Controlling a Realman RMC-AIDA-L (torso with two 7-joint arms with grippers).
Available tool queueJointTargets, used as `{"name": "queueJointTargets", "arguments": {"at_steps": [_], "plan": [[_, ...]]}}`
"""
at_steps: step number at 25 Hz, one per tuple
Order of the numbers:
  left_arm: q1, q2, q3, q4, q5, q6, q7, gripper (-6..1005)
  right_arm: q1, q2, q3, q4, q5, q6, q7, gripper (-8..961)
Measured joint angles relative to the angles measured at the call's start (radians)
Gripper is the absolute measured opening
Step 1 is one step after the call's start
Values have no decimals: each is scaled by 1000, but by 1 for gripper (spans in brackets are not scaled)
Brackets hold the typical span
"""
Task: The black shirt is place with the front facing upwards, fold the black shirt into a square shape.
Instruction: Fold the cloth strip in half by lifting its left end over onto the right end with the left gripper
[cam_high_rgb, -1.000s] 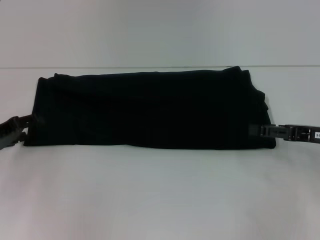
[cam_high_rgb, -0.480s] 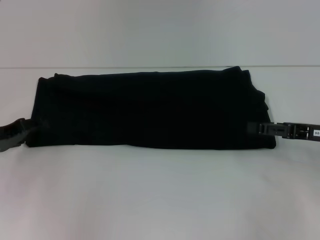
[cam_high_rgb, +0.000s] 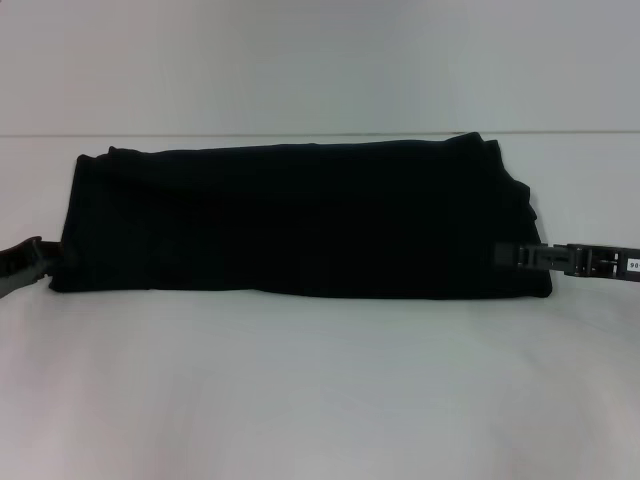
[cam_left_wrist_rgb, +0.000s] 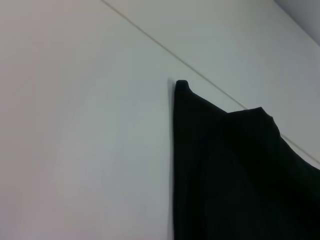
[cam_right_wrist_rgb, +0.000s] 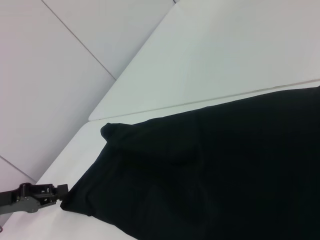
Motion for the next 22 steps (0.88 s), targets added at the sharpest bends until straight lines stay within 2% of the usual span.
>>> {"name": "queueJointTargets", "arguments": {"at_steps": [7,12,22], "plan": [[-3,-2,1,0,6,-2,3,239,1,0,0,0,2,0,0,941],[2,-5,-8,7,5,-4,3,60,6,0,0,0,1,0,0,941],[9,-15,-9,17,7,-21,15,457,9,1,-1,0,-1,-4,0,941]]}}
